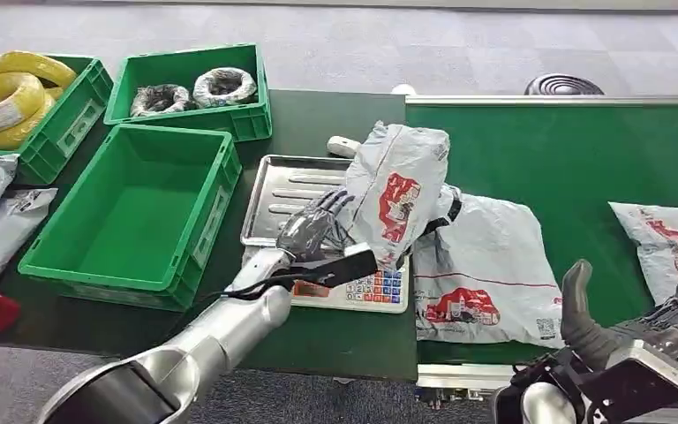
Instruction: Moved the parcel from conveyor to table for the left to box.
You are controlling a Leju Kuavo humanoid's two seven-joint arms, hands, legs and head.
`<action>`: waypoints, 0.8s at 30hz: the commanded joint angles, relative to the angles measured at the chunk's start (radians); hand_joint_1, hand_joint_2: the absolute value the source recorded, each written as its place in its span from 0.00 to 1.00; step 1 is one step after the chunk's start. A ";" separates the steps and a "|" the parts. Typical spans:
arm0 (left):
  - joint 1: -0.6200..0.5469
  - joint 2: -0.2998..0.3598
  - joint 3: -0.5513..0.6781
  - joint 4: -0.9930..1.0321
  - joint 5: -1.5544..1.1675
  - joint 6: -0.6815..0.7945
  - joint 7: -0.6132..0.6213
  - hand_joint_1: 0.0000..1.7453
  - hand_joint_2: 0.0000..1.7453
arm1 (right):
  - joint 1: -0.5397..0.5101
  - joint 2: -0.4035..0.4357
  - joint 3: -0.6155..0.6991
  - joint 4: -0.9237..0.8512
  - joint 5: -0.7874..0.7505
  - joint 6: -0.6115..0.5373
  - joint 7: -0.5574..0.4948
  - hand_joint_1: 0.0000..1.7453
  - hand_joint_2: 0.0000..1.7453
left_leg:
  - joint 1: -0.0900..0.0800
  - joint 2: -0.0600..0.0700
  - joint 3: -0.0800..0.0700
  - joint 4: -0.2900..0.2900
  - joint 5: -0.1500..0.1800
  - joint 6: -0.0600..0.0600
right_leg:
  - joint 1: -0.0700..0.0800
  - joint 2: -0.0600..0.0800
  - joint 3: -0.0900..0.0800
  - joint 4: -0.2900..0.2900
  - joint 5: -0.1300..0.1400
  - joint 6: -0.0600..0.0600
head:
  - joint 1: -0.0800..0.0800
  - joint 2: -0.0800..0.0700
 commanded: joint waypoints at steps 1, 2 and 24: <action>0.026 -0.030 -0.054 0.050 -0.021 -0.017 0.000 0.00 0.00 | -0.018 -0.008 0.004 0.041 0.002 -0.001 0.001 0.00 1.00 | 0.000 0.002 0.002 -0.001 0.001 -0.001 | 0.001 -0.002 0.002 -0.001 0.001 0.000 | 0.000 0.000; 0.037 -0.032 -0.056 0.050 -0.023 -0.012 0.000 0.00 0.00 | -0.015 -0.008 0.010 0.039 0.003 -0.001 0.001 0.00 1.00 | 0.000 0.002 0.002 -0.001 0.001 -0.001 | 0.001 -0.002 0.002 -0.002 0.001 0.000 | 0.000 0.000; 0.037 -0.012 0.009 0.019 -0.014 -0.043 -0.028 1.00 1.00 | -0.014 -0.008 0.023 0.037 0.008 -0.001 0.001 0.00 1.00 | 0.001 0.004 0.002 -0.001 0.000 -0.001 | 0.001 0.000 0.002 -0.002 0.001 0.000 | 0.000 0.000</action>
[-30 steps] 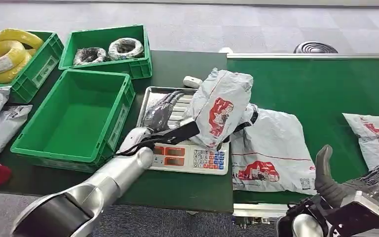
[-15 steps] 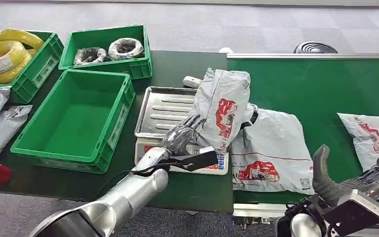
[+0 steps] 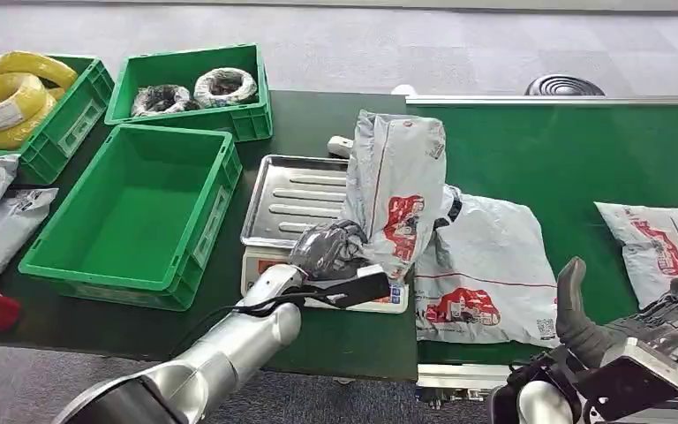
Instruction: Moved the parcel from conveyor to table for the left to box.
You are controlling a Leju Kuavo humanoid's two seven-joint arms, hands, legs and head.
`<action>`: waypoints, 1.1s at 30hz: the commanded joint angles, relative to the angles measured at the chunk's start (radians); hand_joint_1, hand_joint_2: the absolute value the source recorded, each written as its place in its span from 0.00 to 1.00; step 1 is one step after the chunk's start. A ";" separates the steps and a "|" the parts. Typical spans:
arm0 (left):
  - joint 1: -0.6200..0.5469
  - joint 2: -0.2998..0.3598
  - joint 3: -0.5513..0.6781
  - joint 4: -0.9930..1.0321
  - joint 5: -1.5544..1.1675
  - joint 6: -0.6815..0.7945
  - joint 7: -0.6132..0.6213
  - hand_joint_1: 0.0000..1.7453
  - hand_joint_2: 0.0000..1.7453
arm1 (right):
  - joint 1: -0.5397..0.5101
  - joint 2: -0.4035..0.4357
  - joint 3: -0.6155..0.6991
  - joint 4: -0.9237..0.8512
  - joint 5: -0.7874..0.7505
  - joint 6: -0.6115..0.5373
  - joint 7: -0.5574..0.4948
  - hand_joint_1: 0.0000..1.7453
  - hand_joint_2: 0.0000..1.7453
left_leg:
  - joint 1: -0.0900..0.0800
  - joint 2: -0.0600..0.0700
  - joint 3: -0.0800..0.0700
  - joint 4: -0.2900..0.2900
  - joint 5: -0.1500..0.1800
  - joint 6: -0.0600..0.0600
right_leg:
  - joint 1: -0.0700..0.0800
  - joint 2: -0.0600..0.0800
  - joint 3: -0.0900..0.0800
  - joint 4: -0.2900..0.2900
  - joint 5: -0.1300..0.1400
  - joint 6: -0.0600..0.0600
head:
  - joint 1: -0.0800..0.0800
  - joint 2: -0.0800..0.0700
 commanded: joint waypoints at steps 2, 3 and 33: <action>-0.009 0.016 0.033 0.022 0.002 -0.005 -0.007 1.00 1.00 | -0.012 -0.008 0.007 0.035 -0.002 -0.001 0.001 0.00 1.00 | 0.000 0.004 0.002 -0.001 0.000 -0.001 | 0.001 0.000 0.002 -0.002 0.001 0.000 | 0.000 0.000; -0.010 0.016 0.037 0.023 0.000 -0.005 -0.008 1.00 1.00 | -0.013 -0.008 0.007 0.035 -0.002 -0.001 0.001 0.00 1.00 | 0.001 0.004 0.002 -0.001 0.000 -0.001 | 0.001 0.000 0.002 -0.002 0.001 0.000 | 0.000 0.000; -0.317 0.219 0.306 0.033 0.025 0.115 0.152 1.00 1.00 | -0.014 -0.008 -0.023 0.032 -0.049 -0.001 0.001 0.00 1.00 | 0.001 0.005 0.000 0.001 0.000 -0.001 | 0.002 0.000 0.000 0.001 0.001 -0.001 | 0.000 0.000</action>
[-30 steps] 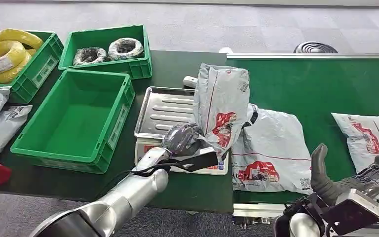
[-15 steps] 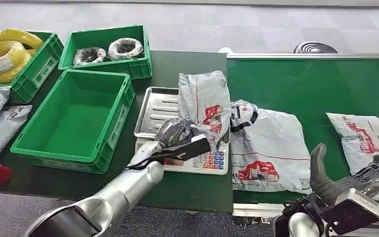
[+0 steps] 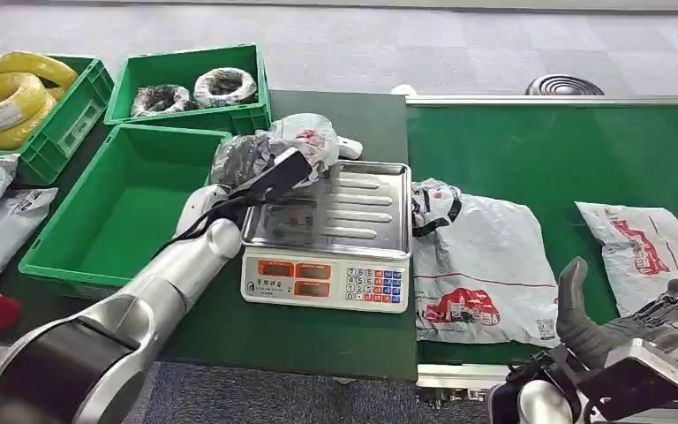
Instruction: Moved the parcel from conveyor to table for the left to box.
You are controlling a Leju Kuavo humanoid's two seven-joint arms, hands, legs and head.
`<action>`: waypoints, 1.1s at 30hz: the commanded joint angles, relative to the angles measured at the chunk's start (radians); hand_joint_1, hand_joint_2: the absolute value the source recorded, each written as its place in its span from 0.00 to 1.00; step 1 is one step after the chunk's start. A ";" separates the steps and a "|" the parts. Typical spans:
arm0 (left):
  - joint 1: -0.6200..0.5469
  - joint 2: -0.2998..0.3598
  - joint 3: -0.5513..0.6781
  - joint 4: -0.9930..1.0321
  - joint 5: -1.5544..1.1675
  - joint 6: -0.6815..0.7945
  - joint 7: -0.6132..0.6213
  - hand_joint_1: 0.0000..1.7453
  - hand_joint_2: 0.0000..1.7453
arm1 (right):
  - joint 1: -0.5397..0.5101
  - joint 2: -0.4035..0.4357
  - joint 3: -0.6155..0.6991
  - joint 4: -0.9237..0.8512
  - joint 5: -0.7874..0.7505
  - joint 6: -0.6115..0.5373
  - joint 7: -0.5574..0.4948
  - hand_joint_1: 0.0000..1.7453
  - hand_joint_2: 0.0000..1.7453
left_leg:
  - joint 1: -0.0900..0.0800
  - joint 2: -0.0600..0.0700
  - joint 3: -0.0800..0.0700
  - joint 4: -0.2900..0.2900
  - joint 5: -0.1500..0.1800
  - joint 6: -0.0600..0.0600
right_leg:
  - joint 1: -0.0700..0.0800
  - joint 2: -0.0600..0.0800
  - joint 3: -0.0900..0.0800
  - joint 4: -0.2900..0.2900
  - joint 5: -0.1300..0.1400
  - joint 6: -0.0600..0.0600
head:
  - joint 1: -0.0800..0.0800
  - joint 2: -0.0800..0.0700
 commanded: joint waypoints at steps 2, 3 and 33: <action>-0.090 0.074 0.072 0.051 -0.027 0.063 0.036 1.00 1.00 | -0.007 -0.008 -0.022 0.021 -0.016 -0.001 0.001 0.00 1.00 | 0.001 0.003 0.000 0.001 0.000 -0.001 | 0.001 0.000 -0.001 0.000 0.000 0.000 | 0.000 0.000; -0.090 0.075 0.075 0.052 -0.027 0.065 0.039 1.00 1.00 | -0.006 -0.008 -0.022 0.021 -0.016 -0.001 0.001 0.00 1.00 | 0.001 0.005 0.000 0.000 0.000 -0.001 | 0.001 0.000 0.000 0.000 0.001 0.000 | 0.000 0.000; 0.047 0.258 0.618 -0.077 -0.296 0.192 0.082 1.00 1.00 | 0.076 -0.008 -0.038 -0.038 -0.028 -0.001 0.001 0.00 1.00 | 0.001 0.005 0.002 -0.001 0.000 -0.001 | 0.001 0.001 0.001 -0.001 0.000 -0.001 | 0.000 0.000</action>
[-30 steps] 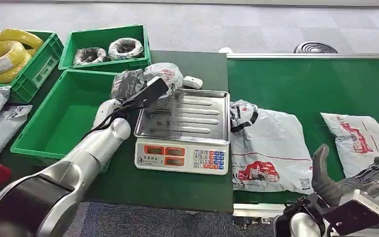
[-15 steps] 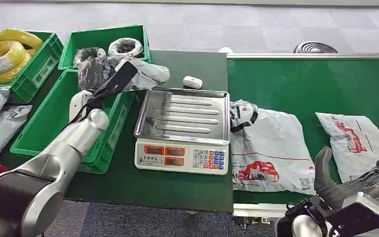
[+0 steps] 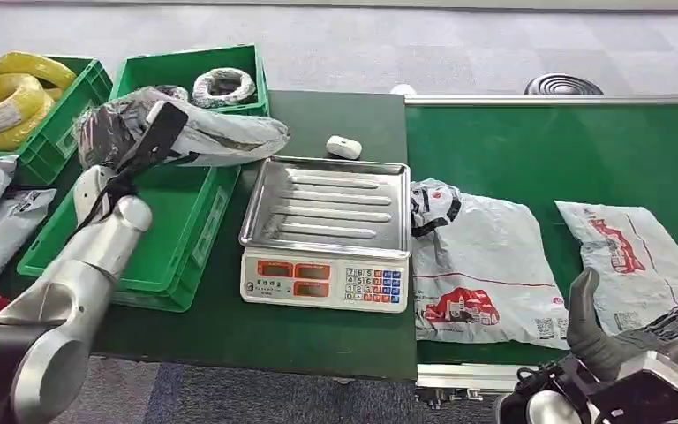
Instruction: Moved the parcel from conveyor to table for the left to box.
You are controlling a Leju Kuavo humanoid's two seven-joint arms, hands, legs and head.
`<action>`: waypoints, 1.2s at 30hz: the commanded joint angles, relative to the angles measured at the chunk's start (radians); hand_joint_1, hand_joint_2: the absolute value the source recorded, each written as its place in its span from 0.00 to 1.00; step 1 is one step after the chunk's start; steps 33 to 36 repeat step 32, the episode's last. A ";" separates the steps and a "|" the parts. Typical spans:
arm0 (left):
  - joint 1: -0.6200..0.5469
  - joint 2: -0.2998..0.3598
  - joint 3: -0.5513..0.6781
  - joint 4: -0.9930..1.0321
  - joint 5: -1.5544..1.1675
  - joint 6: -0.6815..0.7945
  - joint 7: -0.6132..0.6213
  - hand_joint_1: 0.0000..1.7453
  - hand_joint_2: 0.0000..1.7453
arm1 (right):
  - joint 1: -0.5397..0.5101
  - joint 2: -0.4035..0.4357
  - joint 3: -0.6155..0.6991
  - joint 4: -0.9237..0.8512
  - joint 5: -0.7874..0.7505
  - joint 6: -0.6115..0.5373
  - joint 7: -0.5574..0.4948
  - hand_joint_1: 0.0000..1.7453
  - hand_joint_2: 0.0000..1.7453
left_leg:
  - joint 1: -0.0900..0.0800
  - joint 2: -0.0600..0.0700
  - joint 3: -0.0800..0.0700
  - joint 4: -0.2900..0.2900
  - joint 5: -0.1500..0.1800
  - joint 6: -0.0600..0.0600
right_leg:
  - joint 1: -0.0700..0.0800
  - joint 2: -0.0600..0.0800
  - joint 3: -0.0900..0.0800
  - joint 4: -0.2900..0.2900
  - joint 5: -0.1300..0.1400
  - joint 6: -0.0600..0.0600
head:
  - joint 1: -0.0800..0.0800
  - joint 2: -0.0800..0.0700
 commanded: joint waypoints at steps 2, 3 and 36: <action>0.047 0.031 0.294 0.013 -0.077 0.001 -0.037 1.00 1.00 | 0.041 -0.005 -0.024 -0.016 -0.016 -0.001 0.001 0.00 1.00 | 0.000 0.003 0.002 -0.001 0.000 0.000 | 0.001 0.000 0.001 -0.001 0.000 0.000 | -0.001 0.000; 0.052 0.027 0.322 0.019 -0.081 0.001 -0.047 1.00 1.00 | 0.038 -0.005 -0.030 -0.017 -0.018 -0.001 0.001 0.00 1.00 | 0.000 0.003 0.002 -0.002 0.000 -0.001 | 0.001 -0.001 0.002 -0.002 0.001 0.000 | 0.000 0.000; 0.162 -0.003 0.597 0.030 -0.101 0.001 -0.165 0.00 0.00 | 0.079 -0.005 -0.014 -0.026 -0.019 -0.001 0.001 0.00 1.00 | 0.001 0.002 0.002 -0.002 0.000 -0.001 | 0.002 -0.004 0.003 -0.003 0.000 0.000 | 0.000 0.000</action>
